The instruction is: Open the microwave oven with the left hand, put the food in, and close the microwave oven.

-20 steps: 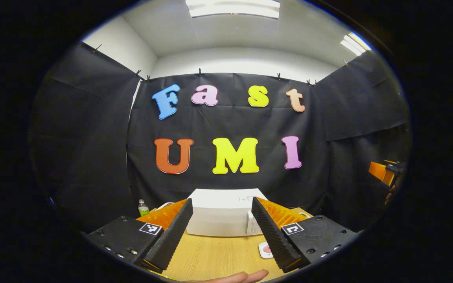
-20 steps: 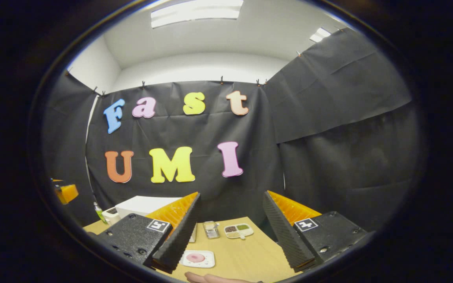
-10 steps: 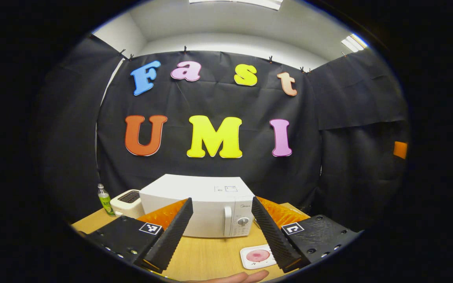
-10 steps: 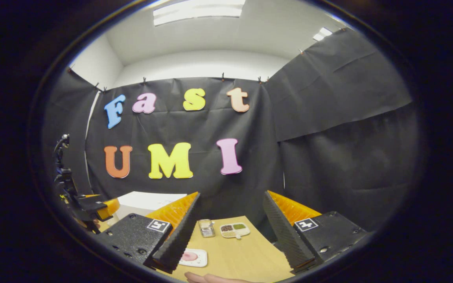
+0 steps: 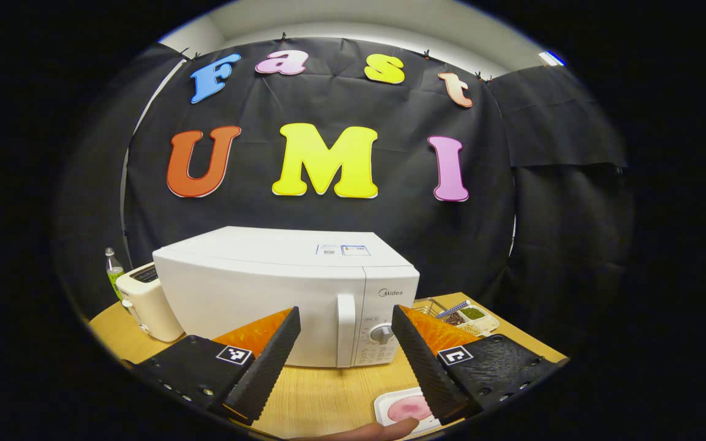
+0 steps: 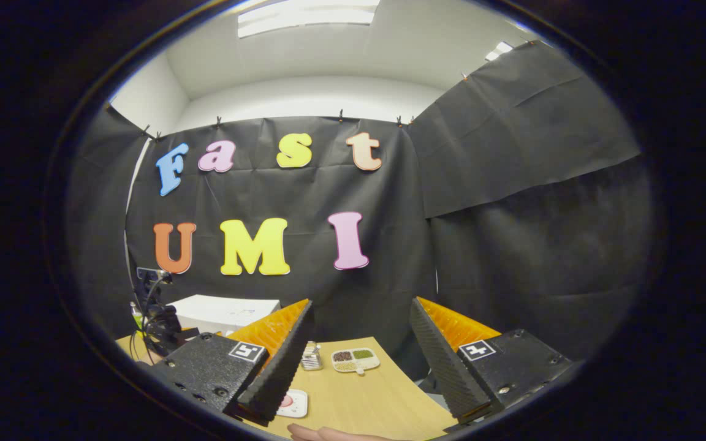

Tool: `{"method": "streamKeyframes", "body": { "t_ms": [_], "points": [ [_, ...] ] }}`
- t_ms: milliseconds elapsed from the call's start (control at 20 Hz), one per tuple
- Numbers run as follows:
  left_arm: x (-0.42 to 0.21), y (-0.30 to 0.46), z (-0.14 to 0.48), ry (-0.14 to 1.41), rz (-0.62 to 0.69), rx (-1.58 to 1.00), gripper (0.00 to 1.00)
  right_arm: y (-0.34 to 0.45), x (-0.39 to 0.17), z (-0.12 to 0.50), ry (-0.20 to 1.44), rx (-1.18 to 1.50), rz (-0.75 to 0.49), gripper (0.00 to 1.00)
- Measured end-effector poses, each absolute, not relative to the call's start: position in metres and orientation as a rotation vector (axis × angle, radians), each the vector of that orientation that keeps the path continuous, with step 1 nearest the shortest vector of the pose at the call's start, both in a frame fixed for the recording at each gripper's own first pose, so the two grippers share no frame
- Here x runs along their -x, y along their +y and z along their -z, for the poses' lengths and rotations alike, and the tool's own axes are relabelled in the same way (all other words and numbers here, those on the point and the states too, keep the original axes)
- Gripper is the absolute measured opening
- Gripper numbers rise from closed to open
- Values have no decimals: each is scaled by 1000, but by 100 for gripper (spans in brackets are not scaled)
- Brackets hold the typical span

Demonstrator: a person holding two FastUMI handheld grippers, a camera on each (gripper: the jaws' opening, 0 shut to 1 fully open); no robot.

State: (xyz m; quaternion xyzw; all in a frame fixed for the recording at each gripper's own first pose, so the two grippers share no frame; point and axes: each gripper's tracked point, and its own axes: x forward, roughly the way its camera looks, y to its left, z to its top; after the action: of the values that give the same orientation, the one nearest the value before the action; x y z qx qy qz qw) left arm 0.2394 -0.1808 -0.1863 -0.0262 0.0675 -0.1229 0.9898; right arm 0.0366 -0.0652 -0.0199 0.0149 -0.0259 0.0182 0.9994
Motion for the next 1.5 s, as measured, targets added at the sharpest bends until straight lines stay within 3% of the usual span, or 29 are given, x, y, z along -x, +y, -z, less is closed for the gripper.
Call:
{"method": "streamKeyframes", "body": {
  "t_ms": [350,650,850,950,1000,1050,1200,1250,1300,1350,1500],
  "points": [
    [-288,-204,249,197,239,43,93,-89,-42,30,-46,8,-18,100],
    [-309,-203,261,152,199,-4,93,-100,-51,46,-36,5,-8,100],
    [-311,-195,260,138,154,-61,78,-102,-60,62,3,-18,-8,100],
    [-313,-196,260,123,160,-76,60,-104,-62,67,16,-29,-4,100],
    [-314,-192,263,133,160,-66,32,-103,-63,69,19,-33,-5,100],
    [-315,-191,263,140,169,-12,34,-102,-62,68,15,-38,-12,100],
    [-309,-191,267,194,161,77,26,-99,-58,65,-2,-38,-27,100],
    [-308,-193,265,196,154,61,12,-101,-56,63,-9,-31,-24,100],
    [-308,-192,268,202,148,45,19,-103,-53,61,-16,-25,-20,100],
    [-308,-191,265,193,150,42,12,-104,-50,59,-24,-20,-16,100],
    [-304,-192,271,220,174,62,4,-108,-42,53,-44,-6,-7,100]
  ]
}}
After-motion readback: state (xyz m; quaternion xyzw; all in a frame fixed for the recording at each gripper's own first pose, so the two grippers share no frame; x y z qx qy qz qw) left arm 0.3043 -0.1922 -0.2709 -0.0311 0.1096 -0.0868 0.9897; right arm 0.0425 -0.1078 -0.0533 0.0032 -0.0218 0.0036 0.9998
